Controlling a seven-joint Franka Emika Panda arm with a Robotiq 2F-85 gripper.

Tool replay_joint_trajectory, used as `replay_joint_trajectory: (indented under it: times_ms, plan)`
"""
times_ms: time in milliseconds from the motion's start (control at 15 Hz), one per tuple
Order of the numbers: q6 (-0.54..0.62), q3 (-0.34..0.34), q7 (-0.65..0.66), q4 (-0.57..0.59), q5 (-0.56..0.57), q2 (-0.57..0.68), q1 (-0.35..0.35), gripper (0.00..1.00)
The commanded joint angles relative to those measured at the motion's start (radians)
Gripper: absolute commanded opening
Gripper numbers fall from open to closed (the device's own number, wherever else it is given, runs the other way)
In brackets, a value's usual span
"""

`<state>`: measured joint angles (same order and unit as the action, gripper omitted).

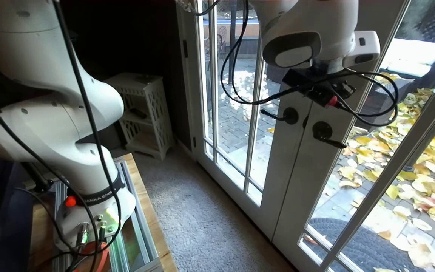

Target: Turn the lock of the right door to the right

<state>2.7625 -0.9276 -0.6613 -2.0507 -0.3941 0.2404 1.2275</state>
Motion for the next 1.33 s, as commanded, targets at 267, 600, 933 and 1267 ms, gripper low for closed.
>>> replay_joint_trajectory:
  times_ms: [267,600,933,1267]
  plan:
    - [-0.357,0.162,-0.241,0.149,-0.393,0.018,-0.082,0.03]
    - [-0.354,0.457,-0.209,0.127,-0.337,-0.083,-0.361,0.03]
    - [-0.200,0.755,-0.050,0.052,-0.079,-0.174,-0.722,0.58]
    - [-0.105,0.942,0.234,-0.067,0.317,-0.260,-0.941,0.93]
